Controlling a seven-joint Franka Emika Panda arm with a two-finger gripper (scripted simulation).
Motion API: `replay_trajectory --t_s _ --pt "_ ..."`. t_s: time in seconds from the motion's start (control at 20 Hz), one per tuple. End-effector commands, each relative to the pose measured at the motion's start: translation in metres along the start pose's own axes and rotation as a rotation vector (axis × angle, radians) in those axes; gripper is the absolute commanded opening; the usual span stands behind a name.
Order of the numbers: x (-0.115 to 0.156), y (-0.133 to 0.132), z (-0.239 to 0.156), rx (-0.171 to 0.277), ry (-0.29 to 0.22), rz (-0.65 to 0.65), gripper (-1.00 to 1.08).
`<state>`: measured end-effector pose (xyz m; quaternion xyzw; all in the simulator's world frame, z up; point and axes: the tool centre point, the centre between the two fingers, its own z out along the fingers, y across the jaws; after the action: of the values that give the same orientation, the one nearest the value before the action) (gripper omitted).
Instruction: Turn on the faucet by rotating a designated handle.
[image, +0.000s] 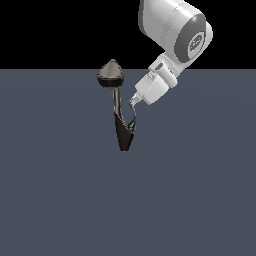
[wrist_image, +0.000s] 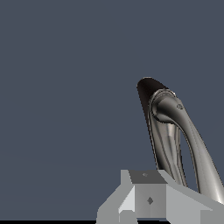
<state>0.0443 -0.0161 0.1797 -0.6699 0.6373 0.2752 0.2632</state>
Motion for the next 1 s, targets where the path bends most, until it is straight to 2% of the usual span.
replay_trajectory --t_s 0.0,0.2,0.95 --pt "0.001 -0.001 0.001 0.004 -0.004 0.007 -1.00" --pt "0.001 -0.001 0.001 0.003 -0.004 0.006 -1.00" --pt "-0.014 0.042 0.002 0.004 -0.004 0.006 -1.00"
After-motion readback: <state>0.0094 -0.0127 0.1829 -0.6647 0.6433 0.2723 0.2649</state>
